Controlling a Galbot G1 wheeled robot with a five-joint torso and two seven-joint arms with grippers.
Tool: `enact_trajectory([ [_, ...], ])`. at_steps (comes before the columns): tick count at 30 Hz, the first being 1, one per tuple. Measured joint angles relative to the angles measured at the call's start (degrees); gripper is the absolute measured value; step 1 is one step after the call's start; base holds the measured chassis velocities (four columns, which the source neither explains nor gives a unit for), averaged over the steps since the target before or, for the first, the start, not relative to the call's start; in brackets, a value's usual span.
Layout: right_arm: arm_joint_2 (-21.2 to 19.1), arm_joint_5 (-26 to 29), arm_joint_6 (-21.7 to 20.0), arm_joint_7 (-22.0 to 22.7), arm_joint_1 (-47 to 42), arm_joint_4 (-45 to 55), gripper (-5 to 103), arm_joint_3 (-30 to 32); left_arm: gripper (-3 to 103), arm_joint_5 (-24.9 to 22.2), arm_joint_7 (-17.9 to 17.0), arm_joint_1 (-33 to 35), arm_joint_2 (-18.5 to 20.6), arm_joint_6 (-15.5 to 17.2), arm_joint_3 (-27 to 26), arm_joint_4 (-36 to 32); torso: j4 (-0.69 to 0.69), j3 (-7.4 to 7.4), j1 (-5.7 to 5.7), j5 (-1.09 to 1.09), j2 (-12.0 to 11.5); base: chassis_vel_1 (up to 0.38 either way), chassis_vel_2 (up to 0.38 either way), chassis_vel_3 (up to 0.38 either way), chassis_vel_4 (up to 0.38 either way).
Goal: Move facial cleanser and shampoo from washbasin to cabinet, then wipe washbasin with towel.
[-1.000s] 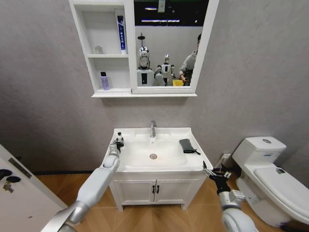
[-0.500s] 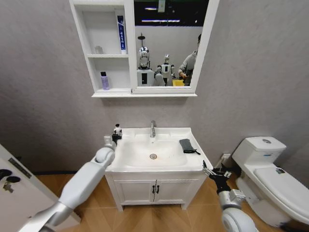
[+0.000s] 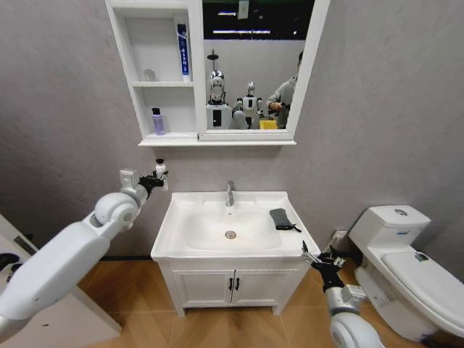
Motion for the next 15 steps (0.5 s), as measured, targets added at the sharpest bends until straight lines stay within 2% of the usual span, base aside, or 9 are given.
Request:
enact_trajectory([
  [3,-0.2,0.0,0.0,0.1,-0.3,0.6,100,0.5,32,-4.7,-2.3,-12.7,-1.5,2.1,6.3,3.2,-0.01,0.00,0.00,0.01,0.0,0.000,0.000,0.000,0.000],
  [4,-0.2,0.0,0.0,0.1,-0.3,0.6,100,0.5,32,-4.7,-2.3,-12.7,-1.5,2.1,6.3,3.2,-0.01,0.00,0.00,0.01,0.0,0.000,0.000,0.000,0.000],
  [5,-0.2,0.0,0.0,0.1,-0.5,0.7,100,0.7,32,-5.6,-2.6,-18.1,-3.1,2.6,9.5,6.2,-0.02,0.01,0.01,0.01,0.0,0.000,0.000,0.000,0.000],
  [6,-0.2,0.0,0.0,0.1,-0.5,0.7,100,0.7,32,-5.6,-2.6,-18.1,-3.1,2.6,9.5,6.2,-0.02,0.01,0.01,0.01,0.0,0.000,0.000,0.000,0.000],
  [8,0.0,0.1,0.1,0.1,-0.6,0.8,100,1.0,32,-6.7,-3.0,-23.2,-5.7,2.9,11.9,10.2,-0.02,0.01,0.01,0.04,0.0,0.000,0.000,0.000,0.000],
  [10,0.1,0.1,0.1,0.1,-0.6,0.8,100,1.1,32,-6.7,-3.0,-24.0,-6.2,2.9,12.2,11.0,-0.02,0.01,0.01,0.03,0.0,0.000,0.000,0.000,0.000],
  [11,0.2,0.2,0.3,0.0,-0.8,0.9,100,1.4,32,-6.5,-3.0,-26.5,-8.2,3.0,13.4,14.2,0.00,0.01,0.01,0.01,0.0,0.000,0.000,0.000,0.000],
  [15,0.1,0.3,0.4,-0.1,-0.9,0.9,100,1.6,32,-5.3,-2.6,-28.7,-10.6,3.0,14.8,17.8,0.01,0.01,0.01,0.02,0.0,0.000,0.000,0.000,0.000],
])
